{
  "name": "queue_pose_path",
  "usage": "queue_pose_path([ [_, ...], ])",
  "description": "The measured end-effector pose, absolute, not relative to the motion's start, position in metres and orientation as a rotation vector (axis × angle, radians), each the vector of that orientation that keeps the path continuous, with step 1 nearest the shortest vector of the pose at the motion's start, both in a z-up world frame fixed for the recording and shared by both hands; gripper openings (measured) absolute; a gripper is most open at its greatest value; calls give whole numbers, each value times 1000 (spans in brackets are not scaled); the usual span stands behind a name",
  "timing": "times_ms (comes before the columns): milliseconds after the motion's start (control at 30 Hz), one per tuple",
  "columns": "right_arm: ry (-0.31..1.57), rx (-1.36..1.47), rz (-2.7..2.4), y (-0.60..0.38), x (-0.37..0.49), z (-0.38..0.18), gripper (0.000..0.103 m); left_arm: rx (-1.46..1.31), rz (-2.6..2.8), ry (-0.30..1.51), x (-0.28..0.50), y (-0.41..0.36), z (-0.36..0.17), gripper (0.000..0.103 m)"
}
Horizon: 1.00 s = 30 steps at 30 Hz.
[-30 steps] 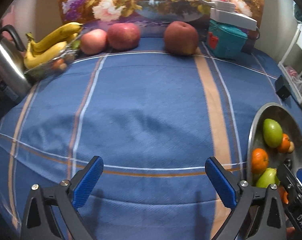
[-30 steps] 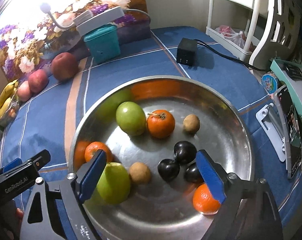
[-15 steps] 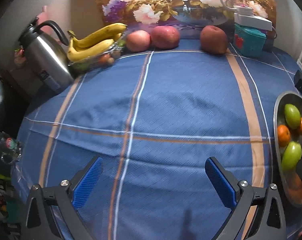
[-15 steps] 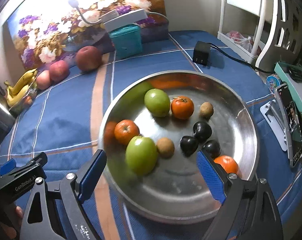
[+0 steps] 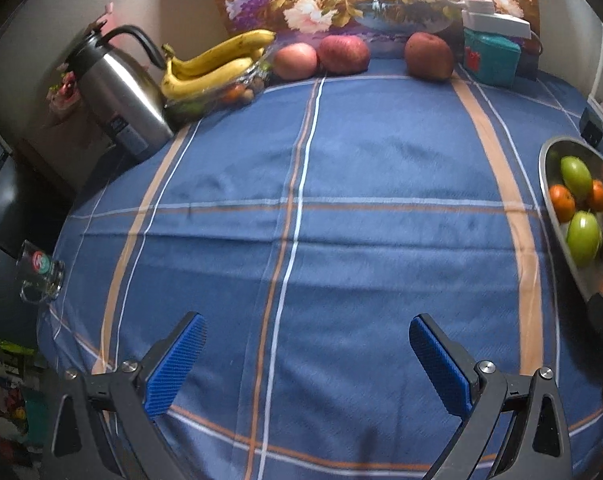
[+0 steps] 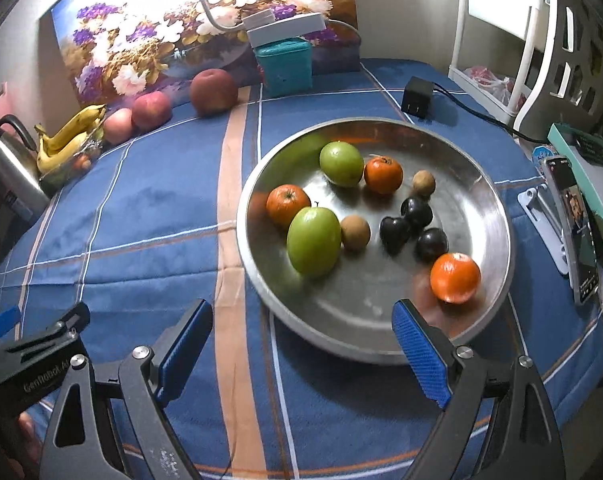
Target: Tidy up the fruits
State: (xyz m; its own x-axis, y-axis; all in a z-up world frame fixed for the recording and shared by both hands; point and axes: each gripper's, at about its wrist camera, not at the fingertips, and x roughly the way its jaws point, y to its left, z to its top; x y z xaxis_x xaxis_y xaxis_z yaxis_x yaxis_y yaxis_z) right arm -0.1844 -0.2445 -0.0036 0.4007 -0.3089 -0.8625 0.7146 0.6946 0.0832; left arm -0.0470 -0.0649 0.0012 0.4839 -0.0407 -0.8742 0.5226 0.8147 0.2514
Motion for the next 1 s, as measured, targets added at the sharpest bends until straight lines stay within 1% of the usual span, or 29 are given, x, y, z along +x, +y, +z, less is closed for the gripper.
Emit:
queue_pose_path([
  [267,936,487,-690,-235,-193,4,91,492,-362,1008,-52,-46,10,103],
  [1000,961,458,-676,-227,-188,3,91,470,-364,998,-49,-44,15,103],
])
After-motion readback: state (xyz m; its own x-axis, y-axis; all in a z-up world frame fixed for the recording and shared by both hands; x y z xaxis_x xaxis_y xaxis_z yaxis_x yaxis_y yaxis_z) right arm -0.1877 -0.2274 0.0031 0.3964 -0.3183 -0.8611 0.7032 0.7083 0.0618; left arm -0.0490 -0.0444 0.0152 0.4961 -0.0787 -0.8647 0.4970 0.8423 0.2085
